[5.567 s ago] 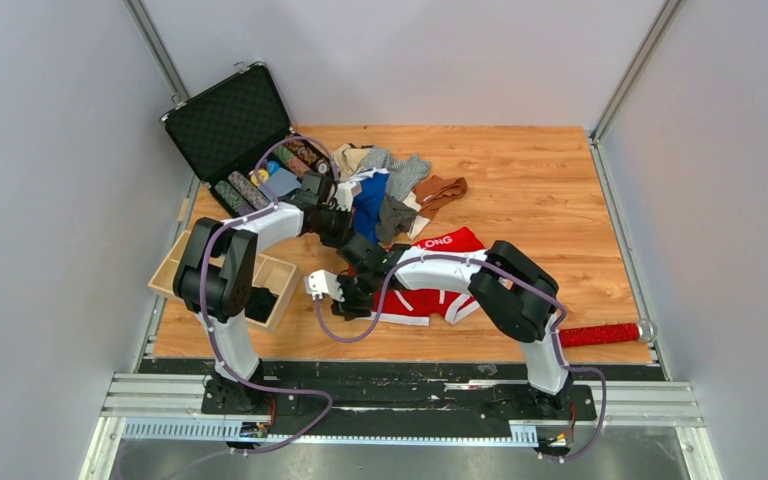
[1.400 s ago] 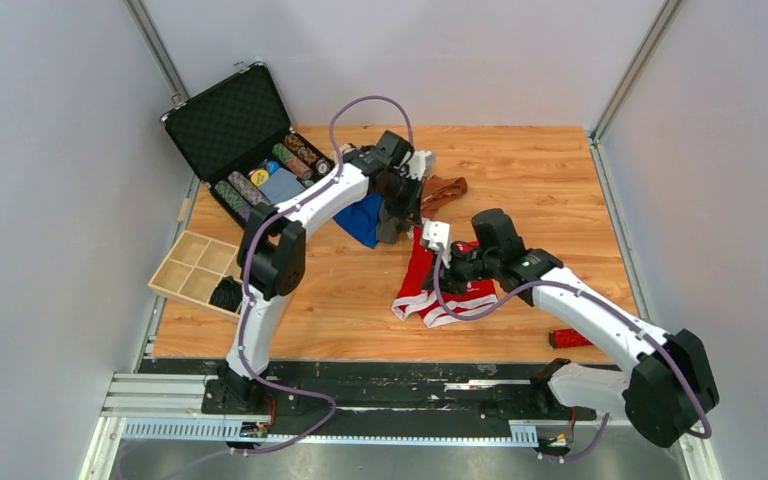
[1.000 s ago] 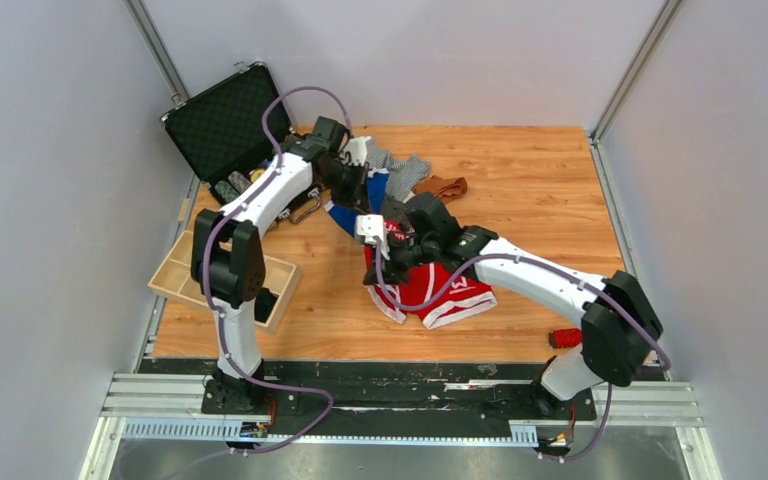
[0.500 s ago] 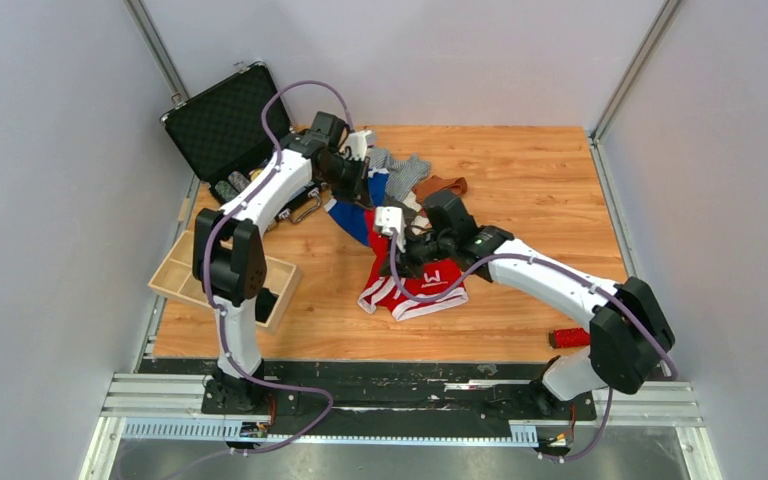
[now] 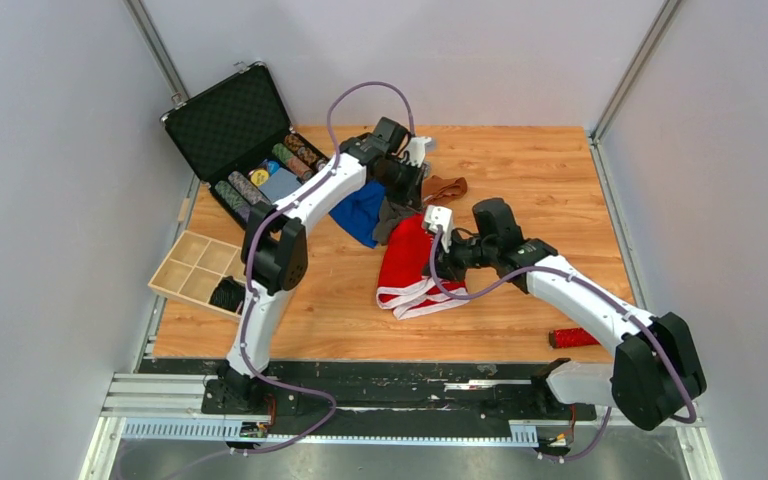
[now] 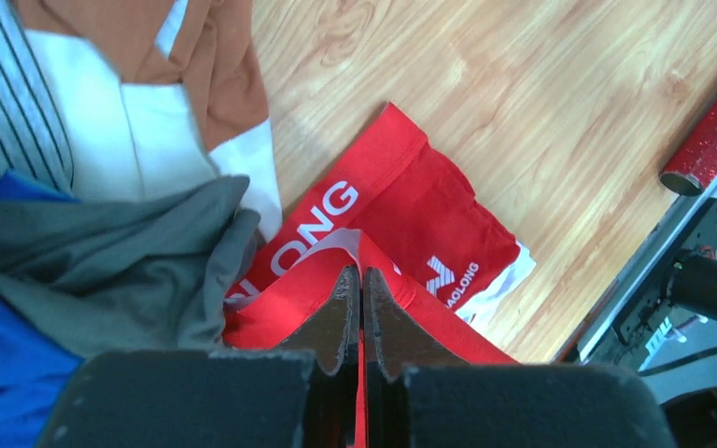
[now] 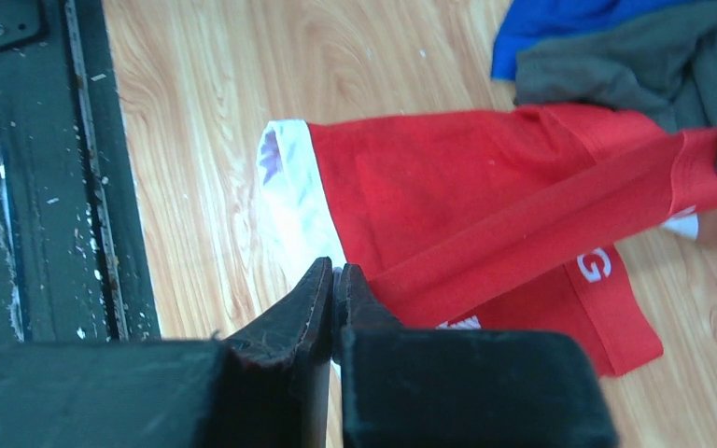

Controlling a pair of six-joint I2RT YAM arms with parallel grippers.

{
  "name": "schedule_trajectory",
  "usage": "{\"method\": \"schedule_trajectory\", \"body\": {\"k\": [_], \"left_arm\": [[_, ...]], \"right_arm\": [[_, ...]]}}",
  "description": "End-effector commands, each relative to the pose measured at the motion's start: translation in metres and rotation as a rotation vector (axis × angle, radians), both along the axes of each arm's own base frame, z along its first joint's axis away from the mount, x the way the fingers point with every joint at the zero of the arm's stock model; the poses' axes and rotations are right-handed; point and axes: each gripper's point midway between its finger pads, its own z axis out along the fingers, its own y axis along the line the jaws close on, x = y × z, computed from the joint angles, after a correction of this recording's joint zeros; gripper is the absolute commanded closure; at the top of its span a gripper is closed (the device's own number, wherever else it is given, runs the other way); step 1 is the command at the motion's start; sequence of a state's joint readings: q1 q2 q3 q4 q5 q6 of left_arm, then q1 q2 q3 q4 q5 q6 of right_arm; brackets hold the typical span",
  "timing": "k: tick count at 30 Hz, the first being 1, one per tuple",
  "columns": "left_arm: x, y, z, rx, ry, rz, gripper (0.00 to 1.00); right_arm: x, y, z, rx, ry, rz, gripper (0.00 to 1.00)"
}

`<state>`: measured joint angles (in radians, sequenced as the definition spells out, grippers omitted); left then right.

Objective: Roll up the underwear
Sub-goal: Fold the underwear at the center of the board.

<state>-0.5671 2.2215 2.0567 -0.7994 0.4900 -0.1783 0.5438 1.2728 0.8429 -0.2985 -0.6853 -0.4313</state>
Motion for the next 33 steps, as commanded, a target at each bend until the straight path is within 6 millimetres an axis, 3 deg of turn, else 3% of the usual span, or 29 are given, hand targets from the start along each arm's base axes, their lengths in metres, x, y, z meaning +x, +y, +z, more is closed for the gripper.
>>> {"method": "schedule_trajectory", "body": {"k": [1, 13, 24, 28, 33], "left_arm": [[0.022, -0.018, 0.009, -0.016, -0.095, 0.014, 1.00], [0.021, -0.034, -0.026, 0.046, -0.087, 0.012, 1.00], [0.018, -0.048, -0.033, 0.048, -0.097, 0.006, 1.00], [0.014, -0.062, -0.031, -0.004, -0.086, -0.026, 1.00], [0.010, -0.077, -0.029, -0.013, -0.106, -0.032, 1.00]], "right_arm": [[-0.002, -0.017, -0.006, 0.004, 0.011, -0.015, 1.00], [0.001, -0.041, -0.041, -0.053, 0.055, -0.043, 1.00], [-0.003, -0.064, -0.071, -0.121, 0.082, -0.073, 1.00], [-0.003, -0.080, -0.085, -0.157, 0.095, -0.109, 1.00], [-0.003, -0.086, -0.087, -0.153, 0.127, -0.145, 1.00]]}}
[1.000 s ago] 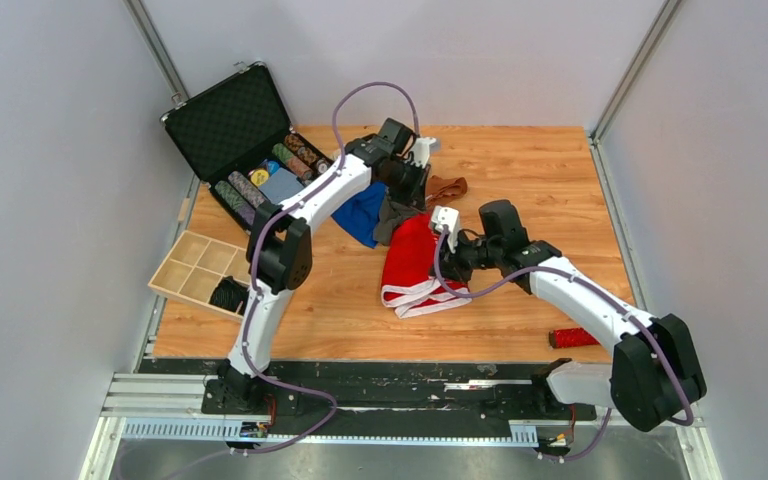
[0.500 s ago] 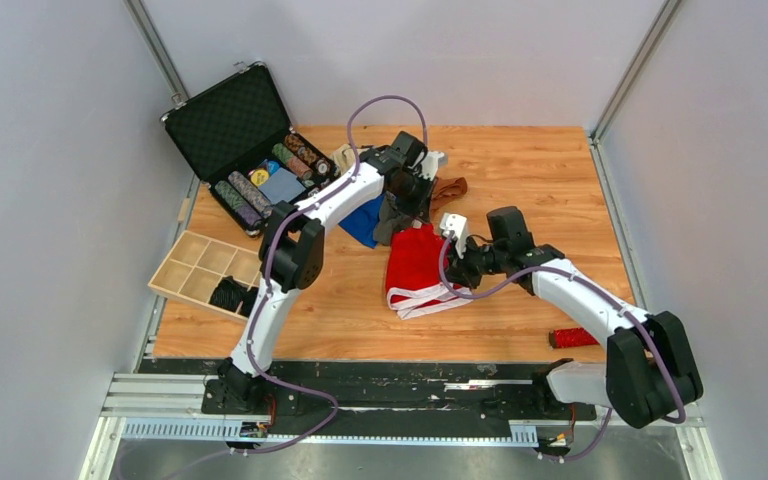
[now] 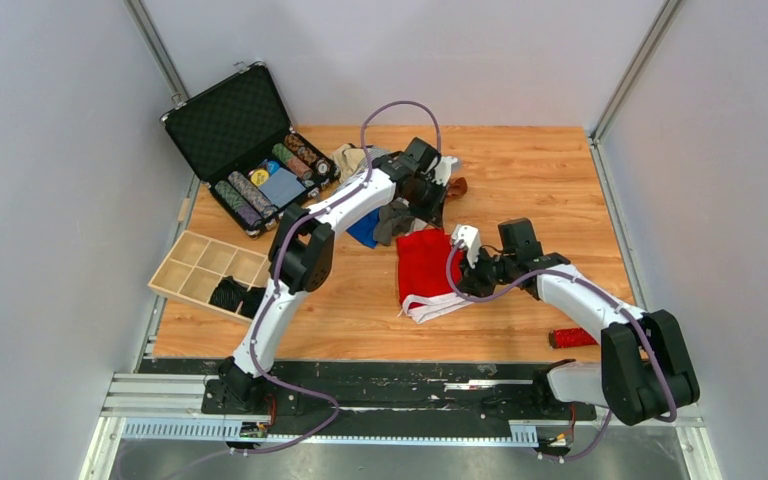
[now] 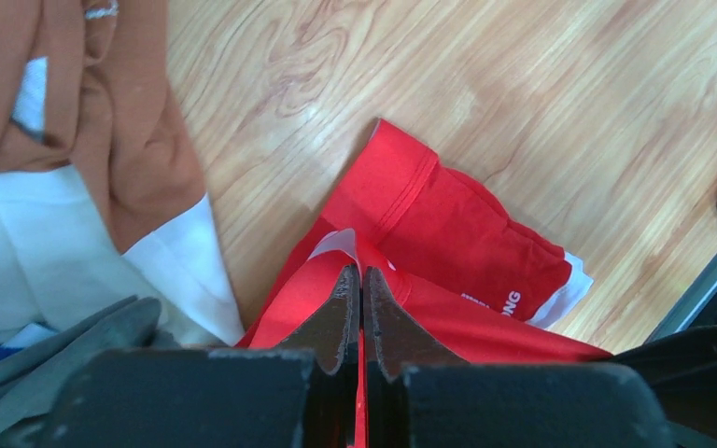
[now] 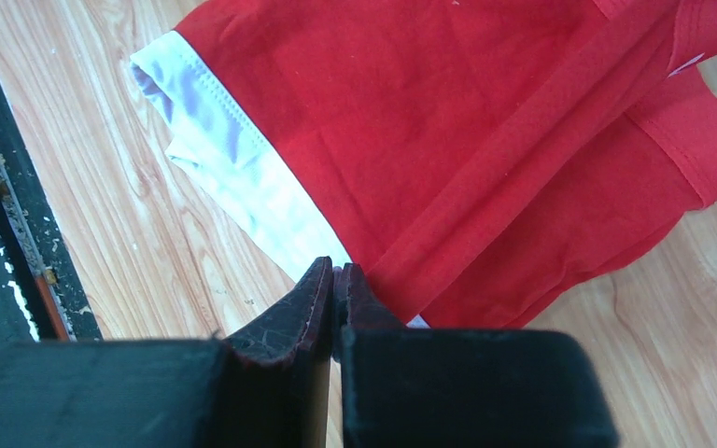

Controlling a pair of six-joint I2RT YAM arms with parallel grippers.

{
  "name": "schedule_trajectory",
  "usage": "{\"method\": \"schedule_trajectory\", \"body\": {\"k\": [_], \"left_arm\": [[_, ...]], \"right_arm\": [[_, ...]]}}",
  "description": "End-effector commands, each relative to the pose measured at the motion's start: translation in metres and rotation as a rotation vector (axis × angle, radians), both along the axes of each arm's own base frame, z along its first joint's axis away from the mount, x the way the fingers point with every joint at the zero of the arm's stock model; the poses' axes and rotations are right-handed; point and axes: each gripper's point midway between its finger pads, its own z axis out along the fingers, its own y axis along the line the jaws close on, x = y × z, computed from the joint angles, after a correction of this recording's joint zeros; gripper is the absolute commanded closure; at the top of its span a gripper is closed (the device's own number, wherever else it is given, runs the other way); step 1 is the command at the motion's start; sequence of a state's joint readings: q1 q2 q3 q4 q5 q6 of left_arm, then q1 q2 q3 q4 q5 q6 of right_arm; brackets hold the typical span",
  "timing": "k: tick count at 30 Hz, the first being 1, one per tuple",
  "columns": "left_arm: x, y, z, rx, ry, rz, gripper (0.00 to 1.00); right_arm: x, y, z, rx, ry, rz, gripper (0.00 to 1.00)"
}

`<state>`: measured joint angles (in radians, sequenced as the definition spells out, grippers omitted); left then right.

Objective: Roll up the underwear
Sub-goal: Fold the underwear at the center of the board.

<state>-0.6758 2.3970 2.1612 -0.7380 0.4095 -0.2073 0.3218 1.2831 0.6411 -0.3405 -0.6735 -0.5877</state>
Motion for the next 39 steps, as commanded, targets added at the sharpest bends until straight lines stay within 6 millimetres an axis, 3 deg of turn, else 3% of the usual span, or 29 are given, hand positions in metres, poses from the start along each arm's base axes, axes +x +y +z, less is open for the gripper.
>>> {"method": "schedule_trajectory", "body": {"k": [1, 8, 10, 13, 15, 18, 20, 22, 25, 27, 30, 32, 35, 37, 39], "left_arm": [[0.017, -0.023, 0.026, -0.067, -0.099, 0.012, 1.00], [0.018, -0.034, 0.026, -0.083, -0.115, 0.005, 1.00], [0.014, -0.041, 0.027, -0.097, -0.113, -0.007, 0.74], [0.007, -0.049, 0.026, -0.107, -0.106, -0.027, 0.59], [0.005, -0.051, 0.031, -0.117, -0.113, -0.034, 0.47], [0.014, -0.049, 0.062, -0.138, -0.203, -0.052, 0.34], [0.022, -0.037, 0.091, -0.148, -0.265, -0.043, 0.28], [0.021, -0.015, 0.132, -0.160, -0.333, -0.031, 0.25], [0.013, 0.019, 0.143, -0.133, -0.346, -0.004, 0.24], [-0.007, 0.037, 0.134, -0.127, -0.319, -0.015, 0.24], [-0.049, 0.059, 0.098, -0.098, -0.226, -0.070, 0.27], [-0.074, 0.065, 0.078, -0.115, -0.155, -0.102, 0.31], [-0.100, 0.067, 0.064, -0.177, -0.117, -0.134, 0.33], [-0.118, 0.070, 0.049, -0.188, -0.105, -0.161, 0.34], [-0.127, 0.068, 0.048, -0.196, -0.142, -0.199, 0.33]], "right_arm": [[-0.003, -0.005, -0.002, -0.003, 0.021, -0.010, 1.00], [0.003, -0.015, -0.002, -0.023, 0.014, -0.051, 1.00], [0.004, -0.021, -0.004, -0.034, 0.013, -0.064, 1.00], [0.007, -0.034, -0.008, -0.056, 0.012, -0.097, 0.90], [0.011, -0.045, -0.008, -0.086, 0.020, -0.130, 0.77], [0.009, -0.067, 0.008, -0.095, 0.077, -0.214, 0.64], [0.012, -0.078, 0.032, -0.059, 0.071, -0.274, 0.59], [0.017, -0.082, 0.050, -0.042, 0.033, -0.321, 0.47], [0.034, -0.079, 0.065, 0.015, -0.011, -0.373, 0.37], [0.050, -0.072, 0.062, 0.064, 0.041, -0.410, 0.37], [0.089, -0.065, 0.056, 0.119, 0.209, -0.529, 0.36], [0.113, -0.064, 0.051, 0.156, 0.260, -0.608, 0.35], [0.135, -0.050, 0.055, 0.182, 0.254, -0.589, 0.35], [0.145, -0.043, 0.051, 0.180, 0.277, -0.586, 0.33], [0.150, -0.041, 0.043, 0.179, 0.311, -0.598, 0.30]]}}
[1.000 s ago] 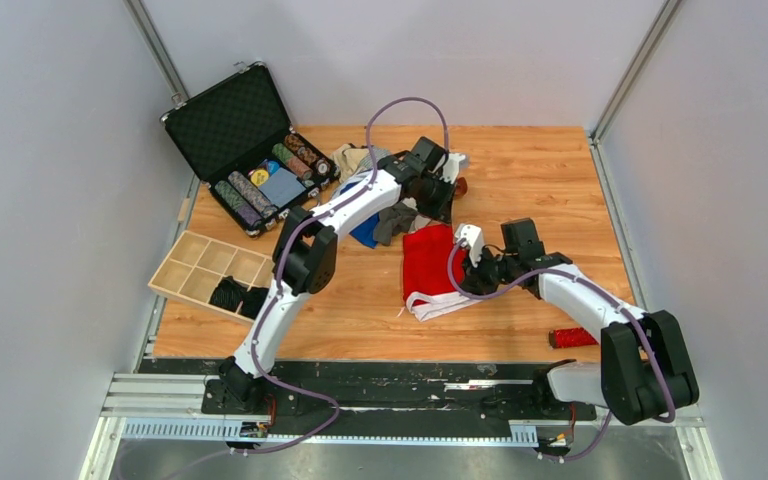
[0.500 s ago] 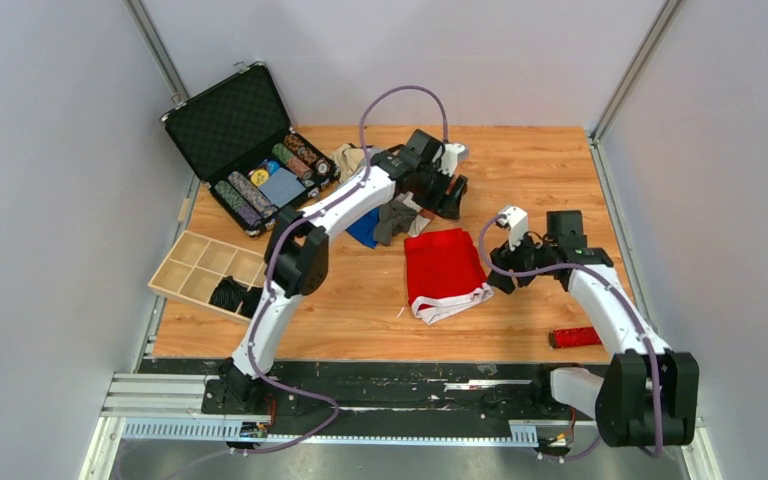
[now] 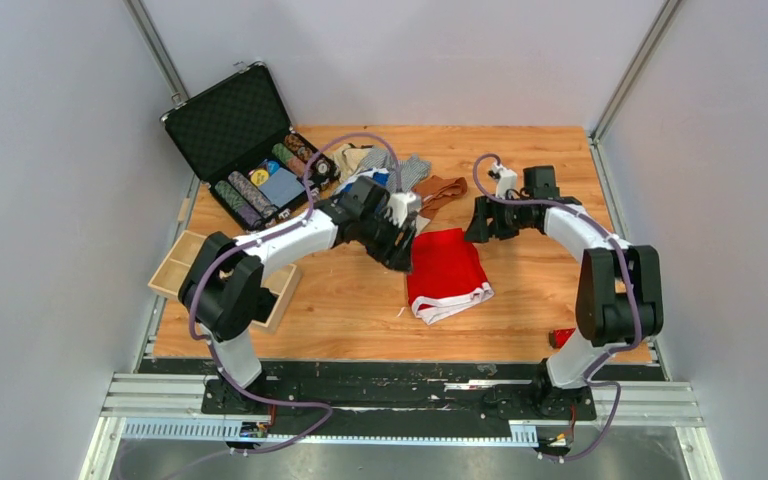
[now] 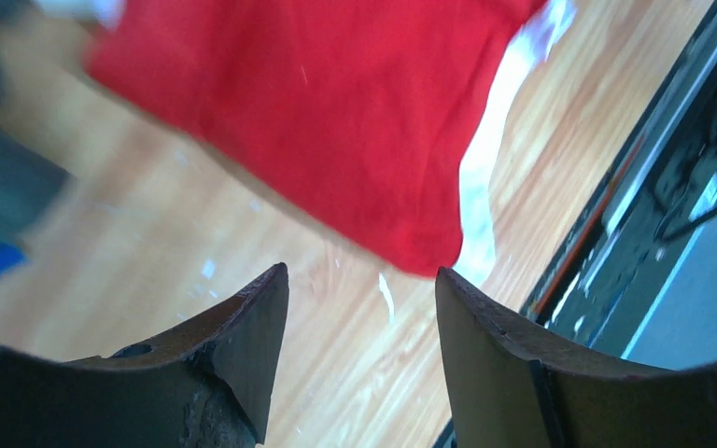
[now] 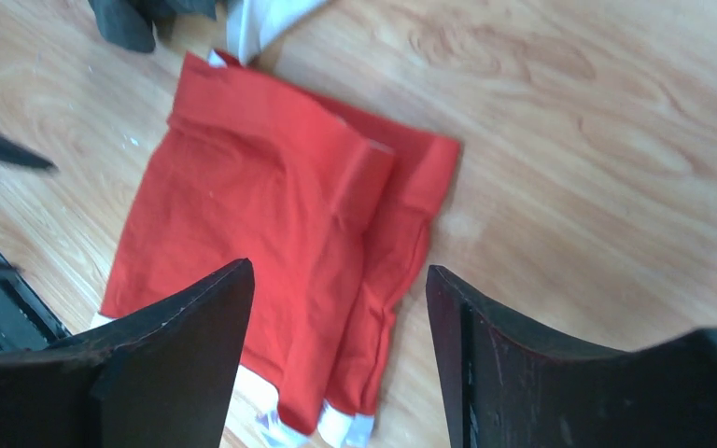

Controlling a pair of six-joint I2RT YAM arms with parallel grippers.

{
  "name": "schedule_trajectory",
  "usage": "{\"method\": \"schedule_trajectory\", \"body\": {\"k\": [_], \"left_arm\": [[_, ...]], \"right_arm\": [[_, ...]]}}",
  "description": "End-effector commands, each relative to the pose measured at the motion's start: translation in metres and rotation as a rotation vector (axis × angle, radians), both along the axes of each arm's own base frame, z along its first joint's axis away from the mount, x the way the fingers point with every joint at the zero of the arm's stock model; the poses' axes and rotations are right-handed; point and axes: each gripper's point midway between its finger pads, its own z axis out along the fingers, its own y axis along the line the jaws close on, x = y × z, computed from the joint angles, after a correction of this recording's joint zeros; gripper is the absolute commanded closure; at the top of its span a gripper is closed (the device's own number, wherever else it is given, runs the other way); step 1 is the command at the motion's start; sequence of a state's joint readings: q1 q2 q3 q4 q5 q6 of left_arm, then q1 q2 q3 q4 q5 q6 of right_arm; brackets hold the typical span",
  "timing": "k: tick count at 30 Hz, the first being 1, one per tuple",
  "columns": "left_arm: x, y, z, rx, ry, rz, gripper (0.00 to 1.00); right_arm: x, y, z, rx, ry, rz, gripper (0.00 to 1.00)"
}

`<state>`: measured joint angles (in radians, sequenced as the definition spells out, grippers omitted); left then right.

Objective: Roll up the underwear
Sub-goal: Fold the underwear at the center of the board.

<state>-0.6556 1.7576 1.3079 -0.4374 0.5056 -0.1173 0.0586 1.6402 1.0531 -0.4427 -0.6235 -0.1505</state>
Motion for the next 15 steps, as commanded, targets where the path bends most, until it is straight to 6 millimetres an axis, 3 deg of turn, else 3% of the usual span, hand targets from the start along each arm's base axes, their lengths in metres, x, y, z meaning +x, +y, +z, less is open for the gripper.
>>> {"method": "schedule_trajectory", "body": {"k": [1, 10, 15], "left_arm": [[-0.025, -0.017, 0.010, -0.098, -0.102, -0.131, 0.33], [-0.045, -0.033, -0.004, -0.053, -0.460, -0.378, 0.27], [-0.055, -0.048, -0.016, -0.022, -0.545, -0.495, 0.27]], "right_arm": [[0.034, 0.018, 0.019, 0.071, -0.031, -0.037, 0.30], [0.045, 0.030, -0.014, 0.037, 0.032, -0.027, 0.37], [0.049, 0.039, -0.020, 0.042, 0.038, 0.004, 0.48]]}}
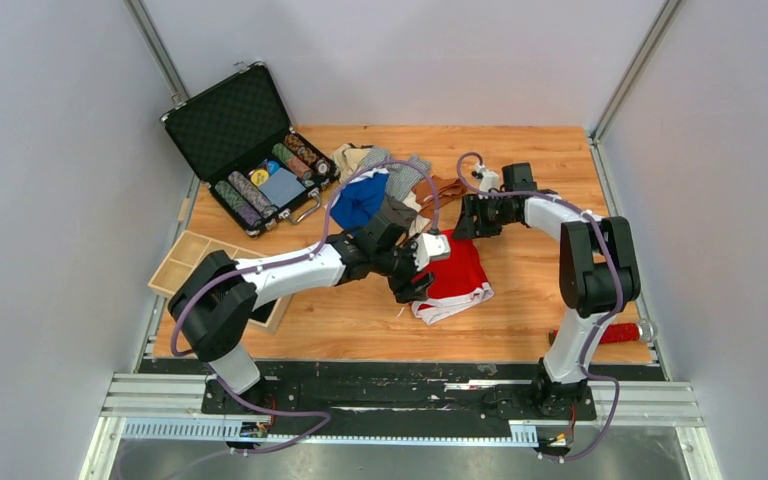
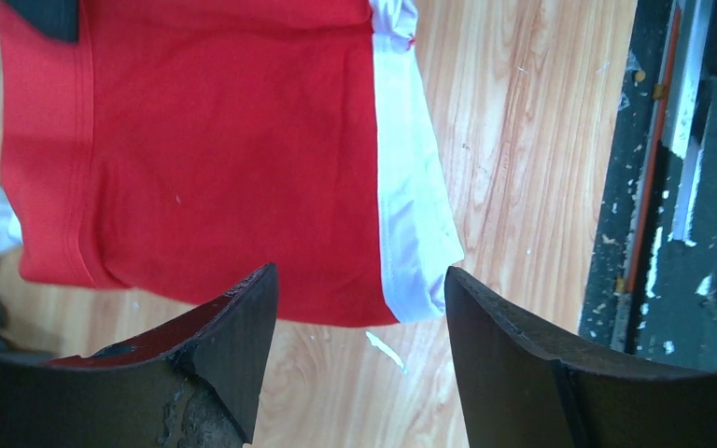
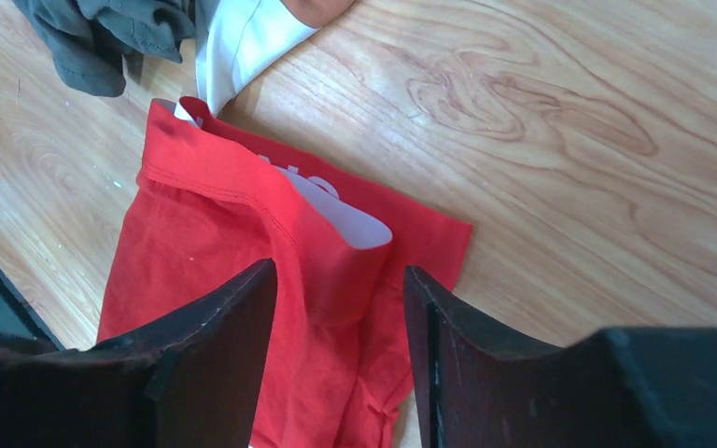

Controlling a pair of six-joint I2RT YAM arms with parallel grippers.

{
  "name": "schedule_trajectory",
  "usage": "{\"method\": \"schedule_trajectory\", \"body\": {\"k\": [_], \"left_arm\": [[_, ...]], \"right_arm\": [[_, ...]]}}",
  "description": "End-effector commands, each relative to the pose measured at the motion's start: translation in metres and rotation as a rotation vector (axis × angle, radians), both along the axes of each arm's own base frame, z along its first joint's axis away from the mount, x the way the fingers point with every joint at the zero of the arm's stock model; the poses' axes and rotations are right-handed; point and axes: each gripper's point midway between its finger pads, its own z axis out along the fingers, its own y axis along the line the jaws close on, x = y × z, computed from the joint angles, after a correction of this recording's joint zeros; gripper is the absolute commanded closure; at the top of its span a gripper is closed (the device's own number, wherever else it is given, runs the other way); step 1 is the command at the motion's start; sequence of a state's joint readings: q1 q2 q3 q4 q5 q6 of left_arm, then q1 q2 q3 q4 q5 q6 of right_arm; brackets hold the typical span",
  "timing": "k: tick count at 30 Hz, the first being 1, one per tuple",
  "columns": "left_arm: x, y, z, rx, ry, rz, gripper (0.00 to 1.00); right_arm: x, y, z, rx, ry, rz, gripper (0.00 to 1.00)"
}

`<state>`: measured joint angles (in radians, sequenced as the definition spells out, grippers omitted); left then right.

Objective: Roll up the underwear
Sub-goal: Fold the underwear at the center of the board.

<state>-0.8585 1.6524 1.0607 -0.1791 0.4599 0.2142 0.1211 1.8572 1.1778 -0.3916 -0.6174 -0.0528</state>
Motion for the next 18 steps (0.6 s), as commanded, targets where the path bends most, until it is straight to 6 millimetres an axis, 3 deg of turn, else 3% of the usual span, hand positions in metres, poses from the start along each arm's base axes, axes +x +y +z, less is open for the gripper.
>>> {"method": "schedule_trajectory", "body": {"k": [1, 7, 13, 18], "left_arm": [[0.007, -0.017, 0.004, -0.014, -0.202, -0.135, 0.27], [-0.005, -0.026, -0.014, 0.024, -0.234, -0.230, 0.27], [-0.011, -0.031, -0.019, 0.015, -0.230, -0.290, 0.27], [-0.017, -0.036, -0.013, -0.019, -0.201, -0.300, 0.28]], "right_arm": [[0.020, 0.012, 0.013, 0.012, -0.064, 0.015, 0.49], [0.019, 0.011, 0.005, -0.017, -0.056, 0.007, 0.59], [0.017, 0.004, 0.014, -0.027, -0.073, 0.015, 0.91], [0.021, -0.009, 0.020, -0.009, -0.070, 0.005, 0.97]]}}
